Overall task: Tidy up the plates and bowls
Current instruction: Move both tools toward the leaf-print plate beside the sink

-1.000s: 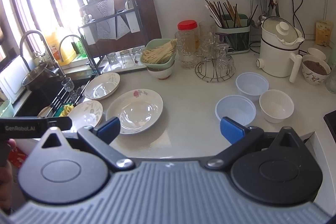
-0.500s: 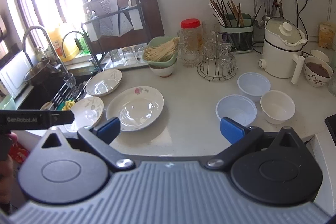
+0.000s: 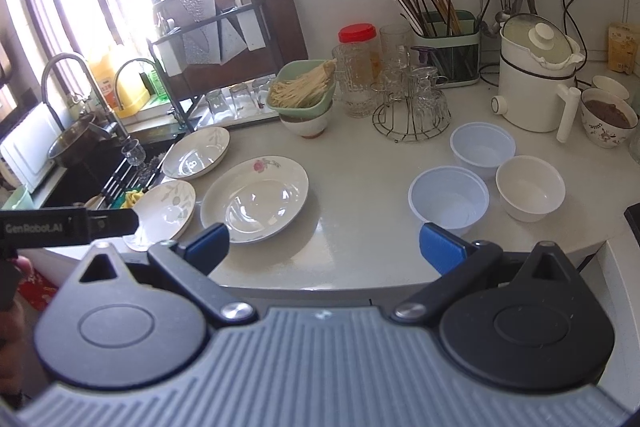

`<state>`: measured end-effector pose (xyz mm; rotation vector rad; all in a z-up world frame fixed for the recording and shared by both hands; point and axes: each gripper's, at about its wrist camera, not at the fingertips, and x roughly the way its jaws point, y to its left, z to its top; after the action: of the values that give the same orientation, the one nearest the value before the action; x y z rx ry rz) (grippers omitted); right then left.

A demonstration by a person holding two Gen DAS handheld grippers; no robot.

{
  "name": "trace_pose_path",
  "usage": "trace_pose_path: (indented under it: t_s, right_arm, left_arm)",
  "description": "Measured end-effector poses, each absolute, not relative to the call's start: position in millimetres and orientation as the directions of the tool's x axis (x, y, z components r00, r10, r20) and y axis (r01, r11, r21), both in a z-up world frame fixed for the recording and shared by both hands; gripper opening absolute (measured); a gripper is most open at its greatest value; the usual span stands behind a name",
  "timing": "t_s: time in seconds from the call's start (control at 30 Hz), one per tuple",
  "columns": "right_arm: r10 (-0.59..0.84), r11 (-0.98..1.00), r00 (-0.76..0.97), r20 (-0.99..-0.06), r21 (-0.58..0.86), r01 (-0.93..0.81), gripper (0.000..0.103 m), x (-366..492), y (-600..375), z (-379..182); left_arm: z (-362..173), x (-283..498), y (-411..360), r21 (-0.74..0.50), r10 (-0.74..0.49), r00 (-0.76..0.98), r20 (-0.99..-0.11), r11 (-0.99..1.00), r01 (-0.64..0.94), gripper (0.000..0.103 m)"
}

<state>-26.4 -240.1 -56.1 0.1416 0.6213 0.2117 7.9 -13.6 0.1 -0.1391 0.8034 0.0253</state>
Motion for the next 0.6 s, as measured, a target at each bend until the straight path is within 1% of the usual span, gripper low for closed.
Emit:
trace_pose_path:
  t_s: [0.3,0.47,0.6]
  right_arm:
    - [0.237,0.966,0.801,-0.55,0.222,-0.133,0.103,-23.9,-259.5,-59.6]
    - [0.264,0.96,0.794,-0.548,0.233,-0.158,0.103,-20.3,-269.8,-63.6]
    - [0.264,0.96,0.792,-0.55,0.23,-0.16,0.103,-17.7,-279.8,-63.5]
  left_arm:
    - [-8.2,15.6,-27.3,-0.13,-0.033,0.67,-0.742,0.987,-0.096,0.1]
    - [-15.2,17.0,-42.7,-0.089,0.0,0.672,-0.74,0.991,-0.098,0.1]
    - [-22.0,18.7,-47.2,-0.101,0.015,0.659,-0.752,0.985,-0.138,0.1]
